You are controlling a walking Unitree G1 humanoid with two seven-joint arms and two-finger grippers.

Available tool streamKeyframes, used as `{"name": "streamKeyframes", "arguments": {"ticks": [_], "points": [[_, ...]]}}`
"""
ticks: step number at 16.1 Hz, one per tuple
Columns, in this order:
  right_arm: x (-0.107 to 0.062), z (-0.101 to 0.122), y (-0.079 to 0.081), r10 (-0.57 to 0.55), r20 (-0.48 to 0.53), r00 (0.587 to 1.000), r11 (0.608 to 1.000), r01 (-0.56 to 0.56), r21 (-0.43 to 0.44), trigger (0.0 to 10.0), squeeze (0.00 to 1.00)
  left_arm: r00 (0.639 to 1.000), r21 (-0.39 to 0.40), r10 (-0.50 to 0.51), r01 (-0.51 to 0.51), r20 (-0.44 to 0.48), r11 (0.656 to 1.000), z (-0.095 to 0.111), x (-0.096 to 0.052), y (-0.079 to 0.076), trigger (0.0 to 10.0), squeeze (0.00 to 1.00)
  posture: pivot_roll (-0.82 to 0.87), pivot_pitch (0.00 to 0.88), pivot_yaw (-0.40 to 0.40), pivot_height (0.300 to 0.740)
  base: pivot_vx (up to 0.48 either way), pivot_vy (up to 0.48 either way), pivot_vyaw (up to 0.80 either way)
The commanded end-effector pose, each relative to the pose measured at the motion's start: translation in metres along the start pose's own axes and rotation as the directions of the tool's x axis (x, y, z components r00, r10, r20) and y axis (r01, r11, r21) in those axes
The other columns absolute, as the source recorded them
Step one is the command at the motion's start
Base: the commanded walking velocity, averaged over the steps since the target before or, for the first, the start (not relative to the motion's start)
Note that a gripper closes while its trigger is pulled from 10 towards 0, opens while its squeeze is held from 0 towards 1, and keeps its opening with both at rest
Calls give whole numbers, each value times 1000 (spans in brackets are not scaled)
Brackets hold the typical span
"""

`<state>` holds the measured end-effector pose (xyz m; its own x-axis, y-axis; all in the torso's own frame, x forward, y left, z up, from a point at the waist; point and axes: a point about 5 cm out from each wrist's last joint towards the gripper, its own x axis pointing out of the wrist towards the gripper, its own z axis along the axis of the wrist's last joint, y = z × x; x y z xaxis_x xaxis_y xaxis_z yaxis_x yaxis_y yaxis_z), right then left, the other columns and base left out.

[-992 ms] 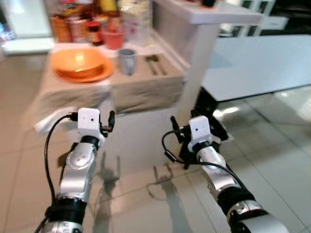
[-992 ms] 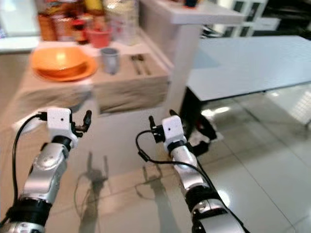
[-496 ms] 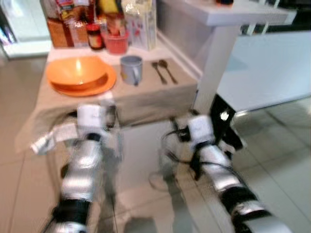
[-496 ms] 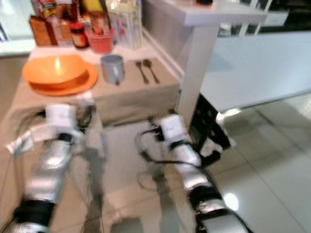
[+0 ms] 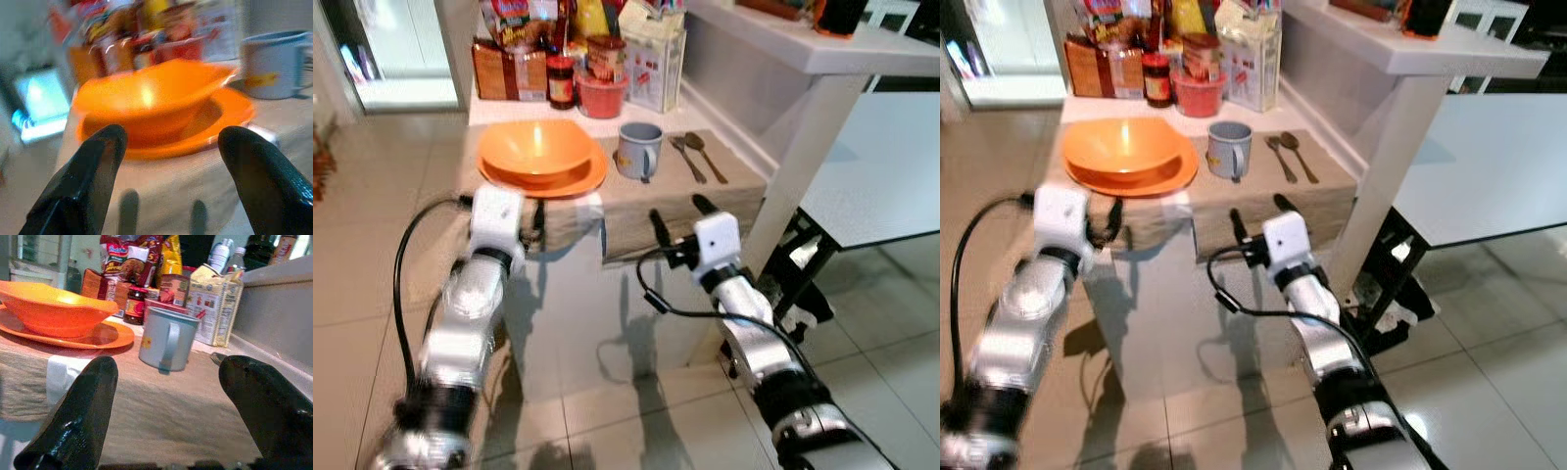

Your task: Setting the table

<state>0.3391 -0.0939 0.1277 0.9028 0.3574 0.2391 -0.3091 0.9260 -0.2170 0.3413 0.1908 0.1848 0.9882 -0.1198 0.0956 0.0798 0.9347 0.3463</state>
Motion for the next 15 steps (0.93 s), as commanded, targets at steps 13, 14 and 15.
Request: {"name": "streamKeyframes", "arguments": {"ticks": [13, 14, 15], "points": [[-14, -9, 12, -27, -48, 998, 998, 30, 53, 10000, 0, 862, 634, -423, 497, -280, 593, 51, 49, 53, 10000, 0, 48, 0, 42, 736, 0, 0, 0], [-14, -9, 12, -28, -48, 998, 998, 31, 54, 10000, 0, 859, 638, -424, 501, -286, 585, 51, 50, 53, 10000, 0, 46, 0, 43, 736, 0, 0, 0], [-14, -9, 13, -29, -50, 998, 998, 31, 55, 10000, 0, 854, 640, -426, 510, -298, 574, 49, 51, 53, 10000, 0, 44, 0, 44, 736, 0, 0, 0]]}}
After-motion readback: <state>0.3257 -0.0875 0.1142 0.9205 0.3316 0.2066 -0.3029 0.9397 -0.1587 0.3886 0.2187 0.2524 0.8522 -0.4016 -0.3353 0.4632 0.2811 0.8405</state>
